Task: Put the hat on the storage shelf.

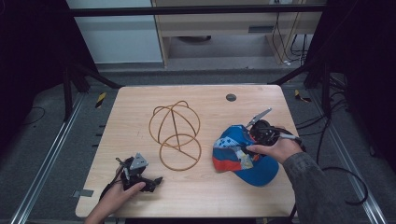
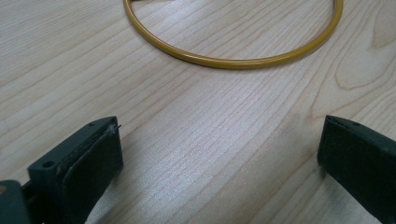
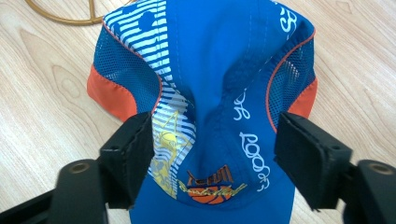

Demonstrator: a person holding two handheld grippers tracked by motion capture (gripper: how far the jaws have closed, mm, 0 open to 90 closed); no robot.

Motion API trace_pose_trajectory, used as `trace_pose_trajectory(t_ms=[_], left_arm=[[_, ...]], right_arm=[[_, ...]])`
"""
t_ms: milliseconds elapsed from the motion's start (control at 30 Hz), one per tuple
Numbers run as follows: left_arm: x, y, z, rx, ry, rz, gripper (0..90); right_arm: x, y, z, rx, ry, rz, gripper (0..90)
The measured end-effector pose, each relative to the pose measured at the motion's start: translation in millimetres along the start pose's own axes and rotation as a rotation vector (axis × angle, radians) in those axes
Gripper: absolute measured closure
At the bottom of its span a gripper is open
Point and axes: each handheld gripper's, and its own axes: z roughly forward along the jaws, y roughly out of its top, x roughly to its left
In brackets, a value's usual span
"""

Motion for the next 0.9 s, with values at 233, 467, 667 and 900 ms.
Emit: trace_pose_trajectory(t_ms=[233, 467, 667, 900], left_arm=[[-0.1, -0.1, -0.1, 0.000, 0.000, 0.001, 0.0], [-0.3, -0.2, -0.2, 0.001, 0.000, 0.001, 0.0], [-0.2, 0.0, -0.1, 0.001, 0.000, 0.001, 0.0], [-0.8, -0.4, -0.4, 0.000, 0.000, 0.001, 0.0]], right_arm=[[2.8, 1.7, 12.4, 0.012, 0.028, -0.002, 41.3], [0.6, -2.6, 24.4, 0.051, 0.048, 0.020, 62.4], [-0.4, -4.7, 25.8, 0.046, 0.069, 0.017, 85.7], [-4.5, -7.8, 17.8, 0.025, 0.078, 0.027, 89.9]])
